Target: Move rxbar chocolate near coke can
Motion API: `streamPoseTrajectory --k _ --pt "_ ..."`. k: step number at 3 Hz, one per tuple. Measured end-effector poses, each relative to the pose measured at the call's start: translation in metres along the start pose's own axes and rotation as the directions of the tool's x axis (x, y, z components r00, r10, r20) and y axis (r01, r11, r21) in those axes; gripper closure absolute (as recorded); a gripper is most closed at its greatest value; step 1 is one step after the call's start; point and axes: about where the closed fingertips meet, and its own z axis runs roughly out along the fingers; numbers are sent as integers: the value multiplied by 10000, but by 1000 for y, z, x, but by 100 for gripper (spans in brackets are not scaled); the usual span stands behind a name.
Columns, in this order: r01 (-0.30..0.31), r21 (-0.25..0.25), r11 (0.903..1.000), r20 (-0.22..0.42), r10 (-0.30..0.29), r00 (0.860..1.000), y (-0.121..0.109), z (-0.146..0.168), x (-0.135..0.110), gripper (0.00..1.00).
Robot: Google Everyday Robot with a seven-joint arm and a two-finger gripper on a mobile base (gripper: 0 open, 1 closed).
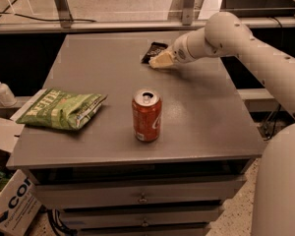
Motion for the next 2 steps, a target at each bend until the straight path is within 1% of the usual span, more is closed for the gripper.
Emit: streamPoseTrajectory --k 1,2 --pt "1 0 10000 1 -1 10000 0 0 0 100" --pt "1 1 10000 2 -1 10000 0 0 0 100"
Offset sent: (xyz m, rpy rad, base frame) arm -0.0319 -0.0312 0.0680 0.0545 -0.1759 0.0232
